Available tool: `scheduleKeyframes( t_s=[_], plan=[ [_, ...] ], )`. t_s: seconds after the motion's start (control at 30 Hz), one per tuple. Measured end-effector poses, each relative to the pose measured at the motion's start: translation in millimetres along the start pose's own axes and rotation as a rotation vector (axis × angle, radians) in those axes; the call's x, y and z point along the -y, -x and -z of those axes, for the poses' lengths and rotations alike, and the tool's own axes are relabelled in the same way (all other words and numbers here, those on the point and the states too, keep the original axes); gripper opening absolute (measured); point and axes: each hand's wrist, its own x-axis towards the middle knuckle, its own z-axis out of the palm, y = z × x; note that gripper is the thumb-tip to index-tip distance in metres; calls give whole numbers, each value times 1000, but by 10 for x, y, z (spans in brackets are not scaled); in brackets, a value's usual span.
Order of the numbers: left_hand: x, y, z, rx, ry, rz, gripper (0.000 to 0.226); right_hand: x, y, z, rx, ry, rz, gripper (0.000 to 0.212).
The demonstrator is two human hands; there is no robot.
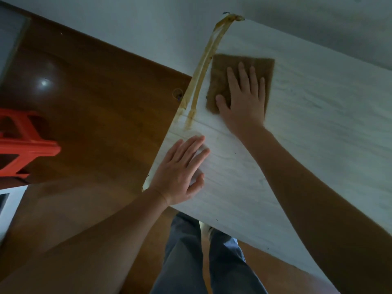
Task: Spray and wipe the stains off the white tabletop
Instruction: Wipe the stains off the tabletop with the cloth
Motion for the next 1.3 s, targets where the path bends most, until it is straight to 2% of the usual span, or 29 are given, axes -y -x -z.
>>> scheduleKeyframes(
  t_s=[0.2, 0.37, 0.57, 0.73, 1.03, 1.3],
  plan=[
    [7, 8, -6, -7, 16, -1, 60, -362, 1039, -34, 114, -13, 220, 66],
    [19, 8, 6, -9, 33, 0, 60, -348, 792, -31, 151, 42, 309, 70],
    [20, 26, 12, 0, 25, -2, 60, 203, -46, -133, 72, 98, 194, 75],
    [-1, 19, 5, -15, 25, -9, 58, 321, -74, -165, 27, 78, 123, 74],
    [-51, 32, 103, 29, 65, -10, 56, 11, 987, -143, 22, 28, -19, 71],
    [116, 687, 382, 51, 130, 102, 46, 233, 2066, -351, 141, 60, 101, 73]
  ],
)
